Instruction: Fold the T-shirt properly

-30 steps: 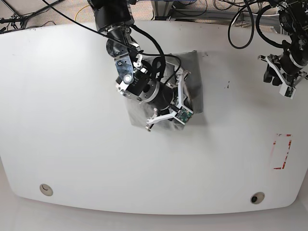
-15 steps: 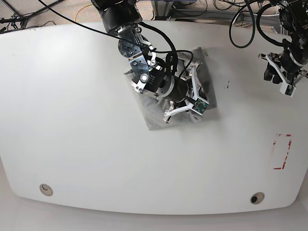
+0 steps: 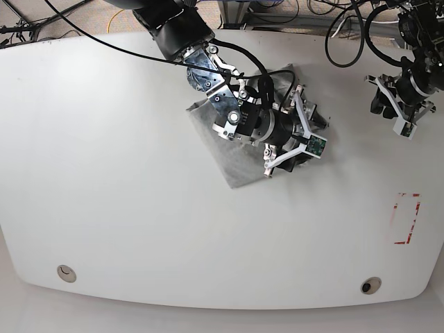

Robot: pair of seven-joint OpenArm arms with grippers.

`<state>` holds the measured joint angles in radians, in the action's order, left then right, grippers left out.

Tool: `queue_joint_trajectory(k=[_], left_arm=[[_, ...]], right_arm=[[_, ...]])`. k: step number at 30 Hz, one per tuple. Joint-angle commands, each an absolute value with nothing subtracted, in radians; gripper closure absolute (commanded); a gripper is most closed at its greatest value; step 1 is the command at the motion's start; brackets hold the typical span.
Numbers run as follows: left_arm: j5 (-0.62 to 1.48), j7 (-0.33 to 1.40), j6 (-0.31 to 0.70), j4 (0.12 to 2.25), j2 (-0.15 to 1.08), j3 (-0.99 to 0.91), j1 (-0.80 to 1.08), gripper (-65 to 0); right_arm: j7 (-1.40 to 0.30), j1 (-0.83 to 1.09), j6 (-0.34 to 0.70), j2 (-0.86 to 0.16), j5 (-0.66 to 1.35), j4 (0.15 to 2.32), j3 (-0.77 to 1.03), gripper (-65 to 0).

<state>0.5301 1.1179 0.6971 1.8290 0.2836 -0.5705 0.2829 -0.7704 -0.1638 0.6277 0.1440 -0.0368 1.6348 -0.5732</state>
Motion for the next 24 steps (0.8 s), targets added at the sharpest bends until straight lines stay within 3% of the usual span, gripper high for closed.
queue_joint_trajectory(k=[1,16,24], left_arm=[[0.539,1.102,0.698,1.836,0.3,-0.581,0.277,-17.8],[0.539,1.101,0.698,1.836,0.295,-0.578,0.274,-17.8],[0.539,1.101,0.698,1.836,0.295,-0.578,0.274,-17.9]], right_arm=[[-0.743,-0.183,0.624,0.157,-0.022,1.653,-0.564,-44.1],[-0.743,-0.099,0.625,0.153,0.059,1.774,-0.375,-39.5],[-0.748,-0.041,0.625,0.142,0.062,1.781,-0.355,-31.1]])
